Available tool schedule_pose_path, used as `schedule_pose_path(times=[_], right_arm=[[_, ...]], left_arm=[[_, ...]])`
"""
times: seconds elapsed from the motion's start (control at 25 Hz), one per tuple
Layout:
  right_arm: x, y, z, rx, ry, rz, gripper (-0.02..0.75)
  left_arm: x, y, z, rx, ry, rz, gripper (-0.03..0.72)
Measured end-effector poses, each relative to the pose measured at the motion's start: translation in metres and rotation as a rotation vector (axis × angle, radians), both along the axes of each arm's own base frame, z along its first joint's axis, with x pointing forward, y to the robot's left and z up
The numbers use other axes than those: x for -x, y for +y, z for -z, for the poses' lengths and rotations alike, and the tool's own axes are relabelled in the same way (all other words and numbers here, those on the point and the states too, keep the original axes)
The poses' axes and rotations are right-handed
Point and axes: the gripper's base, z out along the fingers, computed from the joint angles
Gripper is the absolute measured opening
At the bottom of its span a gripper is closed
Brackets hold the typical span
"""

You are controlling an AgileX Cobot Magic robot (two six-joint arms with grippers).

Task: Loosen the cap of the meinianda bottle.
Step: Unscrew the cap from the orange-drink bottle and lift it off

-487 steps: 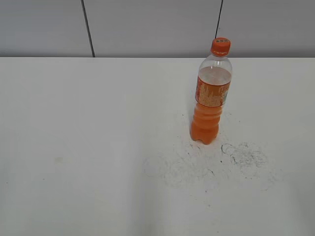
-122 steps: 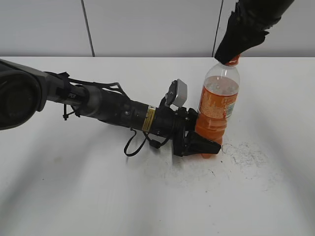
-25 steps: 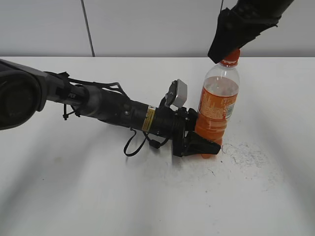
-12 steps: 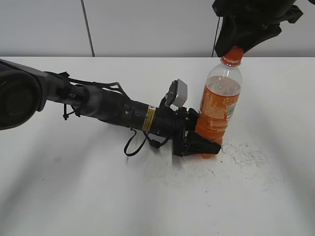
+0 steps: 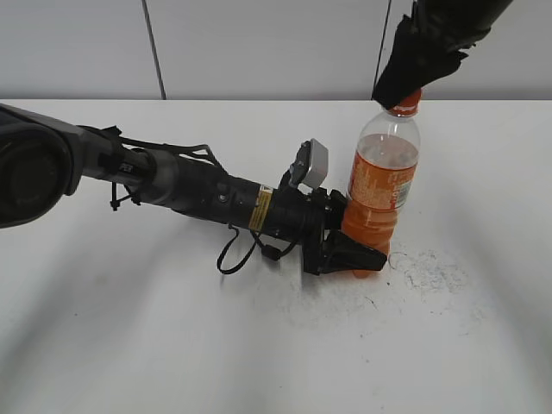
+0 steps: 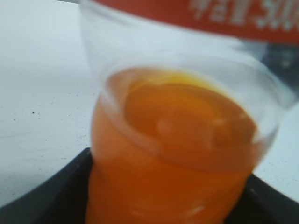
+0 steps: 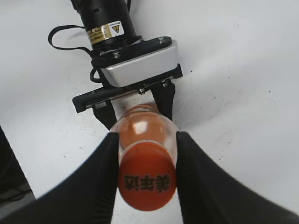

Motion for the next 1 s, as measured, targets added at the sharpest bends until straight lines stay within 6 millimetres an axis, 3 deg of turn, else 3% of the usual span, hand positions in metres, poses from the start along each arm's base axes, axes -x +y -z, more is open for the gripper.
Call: schedule_pose_path(times=[0.24, 0.4, 0.52, 0.6, 0.72, 1.0], right_arm=[[0.0007, 0.0013, -0.0004, -0.002, -0.021, -0.064, 0.308], [0.0003, 0.0013, -0.0006, -0.035, 0.044, 0.087, 0.543], [-0.0001, 0.0003, -0.0002, -0.061, 0.122, 0.269, 0.612], [-0.0006, -0.0013, 0.0005, -0.079, 0.189, 0.441, 0.602], [-0.0014, -0.0036, 0.0013, -0.090, 0.245, 0.610, 0.527], [-0.0013, -0.0033, 0.0012, -0.101, 0.262, 0.644, 0.312]], left_arm=[[0.0002, 0.0000, 0.0000, 0.000, -0.003, 0.003, 0.550], [0.0002, 0.0000, 0.0000, 0.000, -0.003, 0.003, 0.550], [0.0002, 0.0000, 0.0000, 0.000, -0.003, 0.003, 0.550], [0.0002, 0.0000, 0.0000, 0.000, -0.003, 0.003, 0.550], [0.0002, 0.0000, 0.0000, 0.000, -0.003, 0.003, 0.550], [0.0001, 0.0000, 0.0000, 0.000, -0.002, 0.001, 0.550]])
